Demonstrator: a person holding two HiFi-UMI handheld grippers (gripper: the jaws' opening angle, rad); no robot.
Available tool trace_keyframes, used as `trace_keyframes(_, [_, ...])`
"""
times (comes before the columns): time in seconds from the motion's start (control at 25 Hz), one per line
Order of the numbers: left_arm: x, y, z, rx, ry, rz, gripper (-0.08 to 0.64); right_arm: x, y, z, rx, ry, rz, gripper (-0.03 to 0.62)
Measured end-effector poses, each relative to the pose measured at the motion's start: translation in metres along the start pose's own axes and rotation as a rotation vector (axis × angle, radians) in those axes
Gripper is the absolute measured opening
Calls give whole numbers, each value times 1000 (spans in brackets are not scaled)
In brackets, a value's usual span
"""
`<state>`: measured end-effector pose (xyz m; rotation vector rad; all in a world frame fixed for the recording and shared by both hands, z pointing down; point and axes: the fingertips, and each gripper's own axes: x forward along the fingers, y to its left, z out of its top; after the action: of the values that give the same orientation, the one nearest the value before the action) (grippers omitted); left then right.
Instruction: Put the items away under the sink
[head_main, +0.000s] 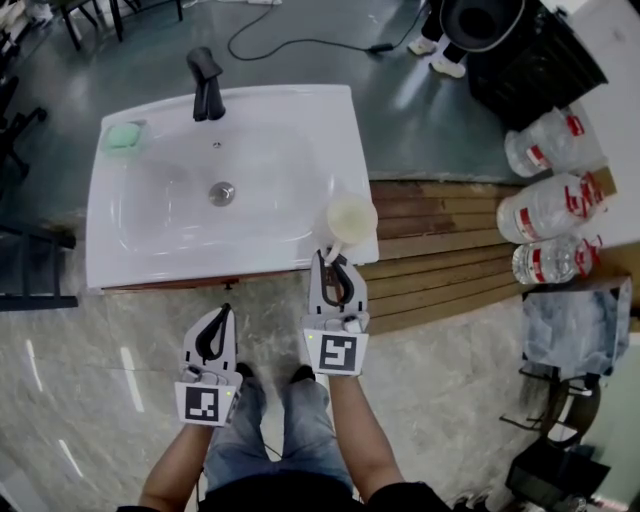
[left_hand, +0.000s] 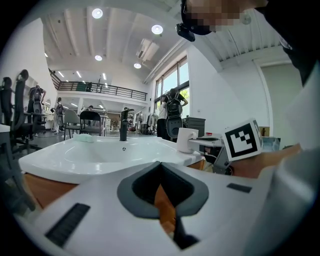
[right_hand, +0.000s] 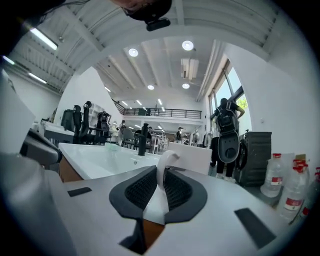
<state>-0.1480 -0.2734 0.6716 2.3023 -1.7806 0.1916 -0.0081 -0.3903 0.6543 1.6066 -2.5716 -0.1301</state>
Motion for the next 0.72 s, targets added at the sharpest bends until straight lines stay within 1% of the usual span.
trace_keyframes(0.12, [-3, 1, 3, 1, -4, 0, 6, -3, 11, 9, -15, -44, 49, 48])
trace_keyframes(0.2, [-6, 3, 7, 2, -1, 2, 6, -5, 19, 21, -5, -98, 71, 43])
trace_keyframes(0.28, [-10, 4, 12, 12, -3, 1, 6, -10, 27, 29, 4, -117, 89, 41])
trace_keyframes(0.36, [-15, 6, 17, 16, -3, 3, 6, -19, 37, 34, 21, -108, 114, 41])
trace_keyframes(0.4, [-18, 7, 20, 12, -7, 6, 6, -26, 44, 34, 12, -86, 131, 41])
trace_keyframes(0.48, [-26, 9, 25, 7, -16, 13, 6, -44, 61, 30, -63, -20, 182, 41])
trace_keyframes(0.52, [-30, 10, 26, 7, -18, 15, 6, -55, 71, 28, -95, 1, 203, 41])
trace_keyframes(0.56, [-35, 11, 25, 5, -19, 19, 6, -66, 81, 28, -106, 3, 218, 41])
trace_keyframes(0.64, [-44, 15, 18, -5, -22, 27, 6, -86, 105, 25, -91, -10, 251, 41])
trace_keyframes(0.72, [-49, 21, 2, -14, -23, 38, 6, -103, 130, 13, -64, -19, 293, 41])
